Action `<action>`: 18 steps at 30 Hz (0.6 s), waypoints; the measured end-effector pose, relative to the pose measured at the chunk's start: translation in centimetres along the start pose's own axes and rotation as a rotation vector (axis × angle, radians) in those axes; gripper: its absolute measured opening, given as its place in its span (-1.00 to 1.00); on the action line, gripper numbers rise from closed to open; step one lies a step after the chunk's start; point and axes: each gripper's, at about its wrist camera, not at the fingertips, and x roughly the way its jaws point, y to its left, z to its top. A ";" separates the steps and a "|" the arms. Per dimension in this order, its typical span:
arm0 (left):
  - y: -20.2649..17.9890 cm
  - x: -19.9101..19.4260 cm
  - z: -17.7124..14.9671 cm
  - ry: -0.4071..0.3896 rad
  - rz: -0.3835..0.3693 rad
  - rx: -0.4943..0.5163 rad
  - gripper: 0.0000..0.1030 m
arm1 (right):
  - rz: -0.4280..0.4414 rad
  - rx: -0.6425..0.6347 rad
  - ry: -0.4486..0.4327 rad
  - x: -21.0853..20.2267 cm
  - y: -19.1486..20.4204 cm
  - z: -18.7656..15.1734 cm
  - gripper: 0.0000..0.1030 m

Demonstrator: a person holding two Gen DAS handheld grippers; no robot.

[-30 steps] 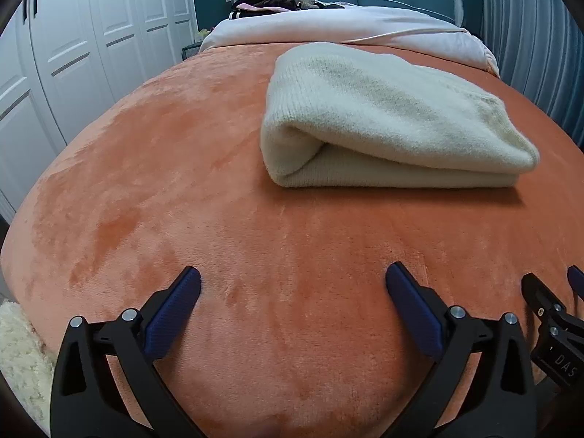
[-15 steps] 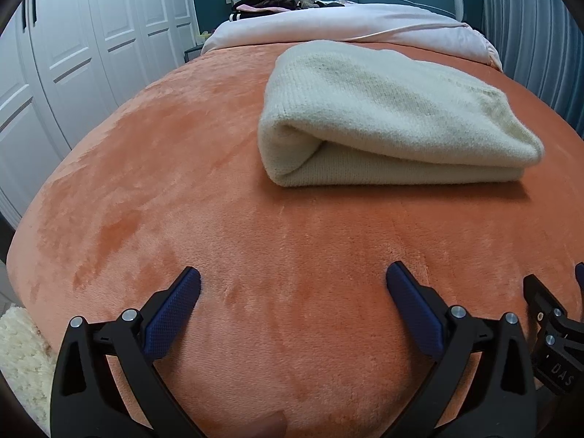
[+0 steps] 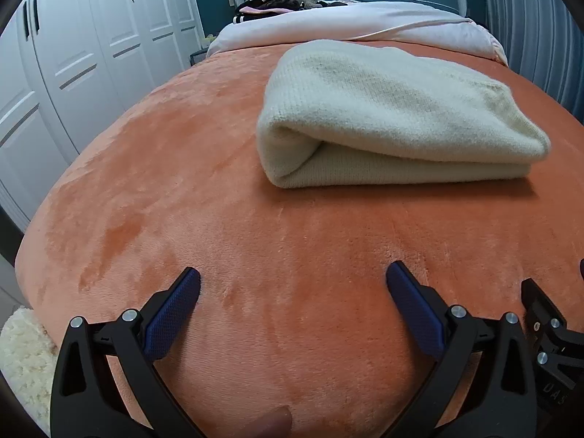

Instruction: Fold small clothes

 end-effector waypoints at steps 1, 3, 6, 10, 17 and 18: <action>0.0 0.0 0.0 0.000 0.002 0.001 0.91 | 0.004 0.001 0.001 0.0 0.0 0.0 0.90; -0.1 -0.1 0.0 -0.001 0.004 -0.001 0.91 | 0.012 0.004 0.002 0.0 0.0 0.0 0.90; -0.2 -0.3 0.0 -0.001 0.005 -0.008 0.91 | 0.030 0.016 -0.001 0.0 -0.1 0.2 0.90; -0.1 -0.3 -0.1 0.004 0.005 -0.020 0.91 | 0.045 0.021 0.000 0.1 -0.1 0.3 0.90; -0.1 -0.3 -0.2 0.005 0.004 -0.022 0.91 | 0.047 0.024 0.004 0.3 0.2 0.4 0.90; -0.1 -0.3 -0.1 0.005 0.004 -0.021 0.91 | 0.048 0.024 0.004 0.3 0.2 0.4 0.90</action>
